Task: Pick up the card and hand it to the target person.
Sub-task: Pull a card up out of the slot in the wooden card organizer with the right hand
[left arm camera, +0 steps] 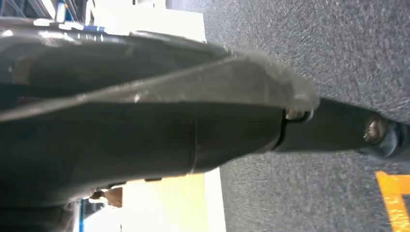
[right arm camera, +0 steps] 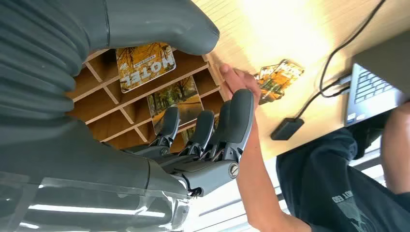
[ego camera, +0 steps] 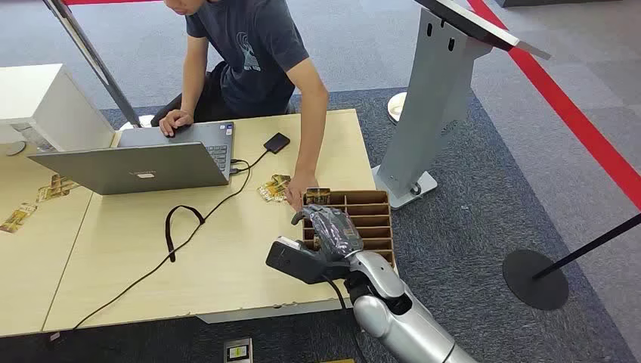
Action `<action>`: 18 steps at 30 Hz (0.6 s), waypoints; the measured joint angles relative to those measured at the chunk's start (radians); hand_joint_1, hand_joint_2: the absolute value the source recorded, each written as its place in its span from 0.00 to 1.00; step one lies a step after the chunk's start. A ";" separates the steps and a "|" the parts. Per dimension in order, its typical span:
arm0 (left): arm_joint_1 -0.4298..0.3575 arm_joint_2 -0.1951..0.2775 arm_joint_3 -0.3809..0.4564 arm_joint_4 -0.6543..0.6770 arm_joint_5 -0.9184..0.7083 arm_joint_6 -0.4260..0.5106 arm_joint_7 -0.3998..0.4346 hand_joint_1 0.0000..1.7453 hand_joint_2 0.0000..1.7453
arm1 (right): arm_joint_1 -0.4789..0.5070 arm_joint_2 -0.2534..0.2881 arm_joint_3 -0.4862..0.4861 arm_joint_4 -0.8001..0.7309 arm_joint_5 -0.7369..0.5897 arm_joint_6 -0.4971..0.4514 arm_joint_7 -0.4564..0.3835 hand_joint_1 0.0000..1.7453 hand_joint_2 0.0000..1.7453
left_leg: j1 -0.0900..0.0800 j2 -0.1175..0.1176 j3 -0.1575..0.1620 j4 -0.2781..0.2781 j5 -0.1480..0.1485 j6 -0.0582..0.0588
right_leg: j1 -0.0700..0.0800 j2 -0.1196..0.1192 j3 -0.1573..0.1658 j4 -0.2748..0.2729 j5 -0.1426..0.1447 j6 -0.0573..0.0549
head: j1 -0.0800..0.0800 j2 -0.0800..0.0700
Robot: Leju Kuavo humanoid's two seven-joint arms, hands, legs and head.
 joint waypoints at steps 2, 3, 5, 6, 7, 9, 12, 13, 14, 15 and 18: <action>0.000 0.001 -0.002 0.000 -0.003 0.000 0.000 0.00 0.00 | 0.008 -0.008 -0.015 -0.015 0.009 -0.004 0.010 0.48 1.00 | 0.000 0.000 0.000 0.000 0.000 0.000 | 0.000 0.000 0.000 0.000 0.000 0.000 | 0.000 0.000; 0.000 0.002 -0.005 -0.001 -0.006 -0.001 0.000 0.00 0.00 | 0.016 -0.016 -0.027 -0.030 0.016 -0.007 0.019 0.48 1.00 | 0.000 -0.001 0.000 0.000 0.000 0.000 | 0.000 -0.001 0.000 0.000 -0.001 0.000 | 0.000 0.000; 0.000 0.003 -0.008 -0.002 -0.010 -0.001 0.000 0.00 0.00 | 0.033 -0.033 -0.056 -0.059 0.031 -0.013 0.036 0.48 1.00 | 0.000 -0.002 0.000 0.001 0.000 0.000 | 0.000 -0.002 0.000 0.001 -0.001 0.000 | 0.000 0.000; 0.000 0.004 -0.010 -0.003 -0.012 -0.001 0.000 0.00 0.00 | 0.042 -0.041 -0.069 -0.075 0.039 -0.014 0.044 0.48 1.00 | 0.000 -0.002 -0.001 0.001 0.000 0.000 | 0.000 -0.002 0.000 0.001 -0.001 0.000 | 0.000 0.000; 0.000 0.004 -0.011 -0.003 -0.014 -0.001 0.000 0.00 0.00 | 0.051 -0.050 -0.084 -0.092 0.048 -0.015 0.053 0.49 1.00 | 0.000 -0.002 -0.001 0.001 0.000 0.000 | 0.000 -0.002 -0.001 0.001 -0.001 0.000 | 0.000 0.000; -0.001 0.005 -0.014 -0.004 -0.018 0.000 0.000 0.00 0.00 | 0.065 -0.067 -0.106 -0.121 0.060 -0.015 0.064 0.49 1.00 | 0.000 -0.003 -0.001 0.001 0.000 0.000 | 0.000 -0.003 -0.001 0.001 -0.001 0.000 | 0.000 0.000; -0.001 0.006 -0.019 -0.006 -0.024 0.000 -0.001 0.00 0.00 | 0.082 -0.084 -0.128 -0.154 0.073 -0.013 0.078 0.49 1.00 | 0.000 -0.003 -0.002 0.001 0.000 0.000 | 0.000 -0.003 -0.001 0.001 -0.001 0.000 | 0.000 0.000; -0.001 0.007 -0.022 -0.007 -0.027 0.000 -0.002 0.00 0.00 | 0.090 -0.088 -0.137 -0.165 0.078 -0.013 0.084 0.49 1.00 | 0.000 -0.003 -0.002 0.002 0.000 0.000 | 0.000 -0.003 -0.002 0.001 -0.001 0.000 | 0.000 0.000; 0.000 0.008 -0.024 -0.008 -0.030 0.000 -0.003 0.00 0.00 | 0.096 -0.091 -0.144 -0.173 0.081 -0.012 0.088 0.49 1.00 | 0.000 -0.003 -0.002 0.002 0.000 0.000 | 0.000 -0.003 -0.002 0.001 -0.001 0.000 | 0.000 0.000; 0.000 0.008 -0.027 -0.009 -0.033 0.000 -0.004 0.00 0.00 | 0.101 -0.093 -0.150 -0.180 0.085 -0.011 0.091 0.49 1.00 | 0.000 -0.003 -0.002 0.002 0.000 0.000 | 0.000 -0.003 -0.002 0.001 -0.001 0.000 | 0.000 0.000; 0.000 0.010 -0.033 -0.010 -0.040 0.000 -0.007 0.00 0.00 | 0.115 -0.100 -0.162 -0.197 0.091 -0.010 0.097 0.49 1.00 | 0.000 -0.002 -0.002 0.002 -0.001 0.000 | 0.000 -0.003 -0.002 0.001 -0.001 0.000 | 0.000 0.000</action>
